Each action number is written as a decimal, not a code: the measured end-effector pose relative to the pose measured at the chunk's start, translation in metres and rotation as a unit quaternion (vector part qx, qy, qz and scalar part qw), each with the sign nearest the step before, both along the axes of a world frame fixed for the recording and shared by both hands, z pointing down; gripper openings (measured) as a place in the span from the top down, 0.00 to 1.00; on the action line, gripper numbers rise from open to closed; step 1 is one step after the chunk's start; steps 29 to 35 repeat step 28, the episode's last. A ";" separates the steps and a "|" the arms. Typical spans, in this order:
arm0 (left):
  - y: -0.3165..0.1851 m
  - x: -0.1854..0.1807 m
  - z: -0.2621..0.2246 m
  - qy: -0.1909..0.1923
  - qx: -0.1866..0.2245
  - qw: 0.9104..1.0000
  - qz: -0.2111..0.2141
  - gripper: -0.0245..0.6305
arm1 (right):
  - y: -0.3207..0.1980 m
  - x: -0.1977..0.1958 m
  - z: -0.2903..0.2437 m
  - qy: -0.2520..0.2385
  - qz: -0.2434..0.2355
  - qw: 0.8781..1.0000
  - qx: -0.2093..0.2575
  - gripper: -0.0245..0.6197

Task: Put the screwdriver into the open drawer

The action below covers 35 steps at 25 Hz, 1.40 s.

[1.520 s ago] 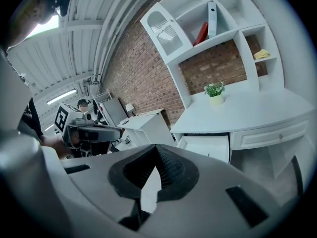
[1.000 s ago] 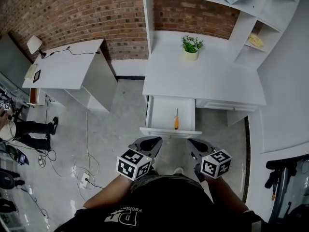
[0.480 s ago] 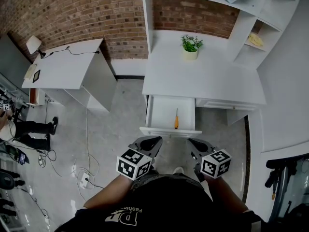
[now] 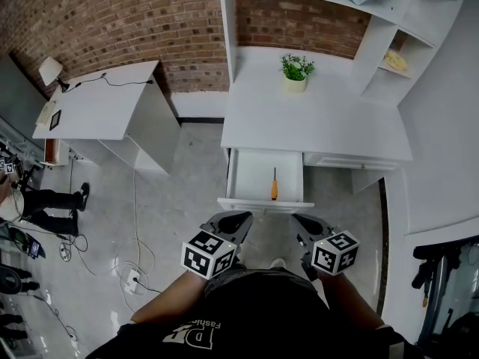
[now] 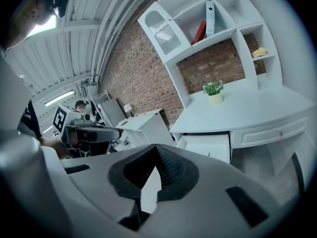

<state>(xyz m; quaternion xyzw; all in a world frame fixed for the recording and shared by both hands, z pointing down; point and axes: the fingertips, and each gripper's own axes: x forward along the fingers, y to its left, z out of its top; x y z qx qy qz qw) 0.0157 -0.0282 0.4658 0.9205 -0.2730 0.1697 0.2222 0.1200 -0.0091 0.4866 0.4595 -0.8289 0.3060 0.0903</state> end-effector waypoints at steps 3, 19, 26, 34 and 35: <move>-0.004 -0.001 0.000 0.002 -0.002 1.000 0.006 0.93 | -0.003 -0.001 0.000 0.001 0.005 1.000 -0.002 0.95; -0.039 -0.057 0.003 0.004 0.000 0.999 0.044 0.93 | -0.032 -0.054 0.001 0.014 0.039 0.999 -0.007 0.95; -0.054 -0.086 0.011 0.000 0.008 0.998 0.060 0.93 | -0.045 -0.082 0.000 0.021 0.056 0.998 0.006 0.95; -0.055 -0.090 0.013 0.001 0.008 0.998 0.063 0.93 | -0.046 -0.086 0.002 0.022 0.059 0.998 0.006 0.95; -0.055 -0.090 0.013 0.001 0.008 0.998 0.063 0.93 | -0.046 -0.086 0.002 0.022 0.059 0.998 0.006 0.95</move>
